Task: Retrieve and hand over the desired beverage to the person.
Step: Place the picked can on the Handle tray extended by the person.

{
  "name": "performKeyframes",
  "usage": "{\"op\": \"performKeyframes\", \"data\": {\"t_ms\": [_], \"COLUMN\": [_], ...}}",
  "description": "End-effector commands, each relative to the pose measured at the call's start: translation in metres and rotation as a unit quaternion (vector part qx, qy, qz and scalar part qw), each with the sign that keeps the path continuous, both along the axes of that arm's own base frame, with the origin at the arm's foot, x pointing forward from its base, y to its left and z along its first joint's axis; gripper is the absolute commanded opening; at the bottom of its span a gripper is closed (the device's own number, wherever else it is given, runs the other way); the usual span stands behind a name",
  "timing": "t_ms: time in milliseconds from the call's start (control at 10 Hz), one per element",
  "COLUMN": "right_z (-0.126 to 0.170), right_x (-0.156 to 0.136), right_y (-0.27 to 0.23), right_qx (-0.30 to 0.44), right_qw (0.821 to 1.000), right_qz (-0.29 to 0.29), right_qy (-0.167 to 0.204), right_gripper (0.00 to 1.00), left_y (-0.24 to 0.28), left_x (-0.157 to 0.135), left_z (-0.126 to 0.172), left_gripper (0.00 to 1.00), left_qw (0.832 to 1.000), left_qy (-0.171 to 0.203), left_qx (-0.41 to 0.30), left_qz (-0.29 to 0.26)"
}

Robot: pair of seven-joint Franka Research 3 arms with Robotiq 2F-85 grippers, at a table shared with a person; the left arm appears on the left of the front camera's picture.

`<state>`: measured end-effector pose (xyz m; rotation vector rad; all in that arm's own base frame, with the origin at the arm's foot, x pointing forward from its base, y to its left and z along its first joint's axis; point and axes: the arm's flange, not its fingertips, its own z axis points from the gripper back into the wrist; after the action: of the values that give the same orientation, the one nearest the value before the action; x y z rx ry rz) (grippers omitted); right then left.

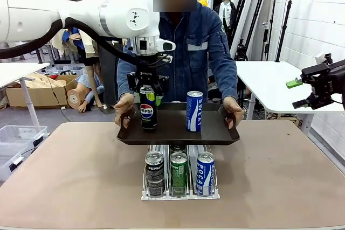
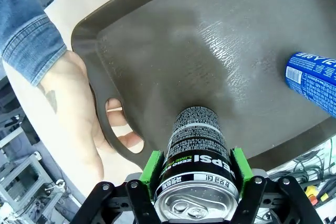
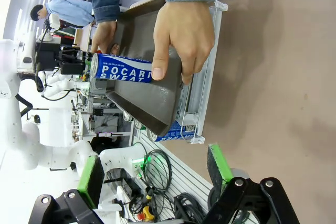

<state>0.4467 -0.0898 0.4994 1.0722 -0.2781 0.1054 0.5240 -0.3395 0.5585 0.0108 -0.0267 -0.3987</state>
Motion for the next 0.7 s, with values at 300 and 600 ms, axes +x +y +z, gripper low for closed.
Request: {"op": "performKeyframes", "data": {"t_ms": [300,600], "right_z": [0.0001,0.0001], "right_x": [-0.0003,-0.0003], "right_y": [0.0005,0.0005], "right_qx": [0.001,0.001], "right_qw": [1.0,1.0], "right_qz": [-0.001,-0.001], "right_qy": [0.002,0.002], "right_gripper": [1.0,1.0], "left_y": [0.004,0.0032], "left_x": [-0.0121,-0.0122], "left_z": [-0.0099,-0.0103], "left_gripper": [0.11,0.11], "left_qw": [1.0,1.0], "left_qy": [-0.005,-0.007], "left_qx": [-0.014,-0.007], "left_qz": [-0.002,0.003]}}
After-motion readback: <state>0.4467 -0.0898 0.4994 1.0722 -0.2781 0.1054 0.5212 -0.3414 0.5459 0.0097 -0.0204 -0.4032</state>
